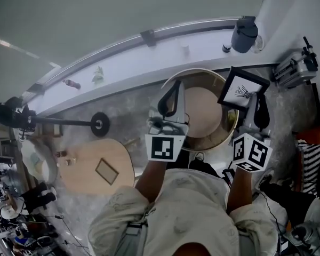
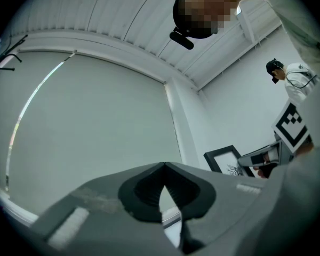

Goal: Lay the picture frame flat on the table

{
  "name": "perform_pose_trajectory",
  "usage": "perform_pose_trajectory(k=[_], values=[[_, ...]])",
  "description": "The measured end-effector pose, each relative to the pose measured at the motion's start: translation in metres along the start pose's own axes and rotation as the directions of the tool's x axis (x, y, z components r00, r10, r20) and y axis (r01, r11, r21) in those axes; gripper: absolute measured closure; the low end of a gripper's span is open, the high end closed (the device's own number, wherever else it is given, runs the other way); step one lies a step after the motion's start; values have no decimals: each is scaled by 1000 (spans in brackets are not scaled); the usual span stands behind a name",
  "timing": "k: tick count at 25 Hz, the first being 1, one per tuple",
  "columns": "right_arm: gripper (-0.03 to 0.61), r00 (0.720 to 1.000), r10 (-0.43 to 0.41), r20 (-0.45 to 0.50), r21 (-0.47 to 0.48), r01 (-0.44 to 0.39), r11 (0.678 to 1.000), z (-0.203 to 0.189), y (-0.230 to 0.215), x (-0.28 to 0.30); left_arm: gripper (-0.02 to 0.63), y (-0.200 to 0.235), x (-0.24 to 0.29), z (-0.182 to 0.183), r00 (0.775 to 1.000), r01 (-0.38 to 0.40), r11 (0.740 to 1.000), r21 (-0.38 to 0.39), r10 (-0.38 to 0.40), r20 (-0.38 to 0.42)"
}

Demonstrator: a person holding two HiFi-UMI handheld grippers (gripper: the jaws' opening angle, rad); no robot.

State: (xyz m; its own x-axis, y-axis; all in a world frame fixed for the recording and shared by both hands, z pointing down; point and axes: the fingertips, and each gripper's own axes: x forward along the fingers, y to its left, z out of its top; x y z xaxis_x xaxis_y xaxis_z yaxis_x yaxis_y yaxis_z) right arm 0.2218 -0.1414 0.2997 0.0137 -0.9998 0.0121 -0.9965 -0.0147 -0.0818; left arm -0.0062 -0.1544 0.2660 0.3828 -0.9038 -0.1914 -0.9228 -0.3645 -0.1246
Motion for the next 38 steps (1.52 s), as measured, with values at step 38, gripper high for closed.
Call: perform_pose_trajectory(k=[38], values=[[508,948,-30,-315,-14,27,1000,-168,89,159,611,117,95,-157,992,54,994,-97,-65,-113]])
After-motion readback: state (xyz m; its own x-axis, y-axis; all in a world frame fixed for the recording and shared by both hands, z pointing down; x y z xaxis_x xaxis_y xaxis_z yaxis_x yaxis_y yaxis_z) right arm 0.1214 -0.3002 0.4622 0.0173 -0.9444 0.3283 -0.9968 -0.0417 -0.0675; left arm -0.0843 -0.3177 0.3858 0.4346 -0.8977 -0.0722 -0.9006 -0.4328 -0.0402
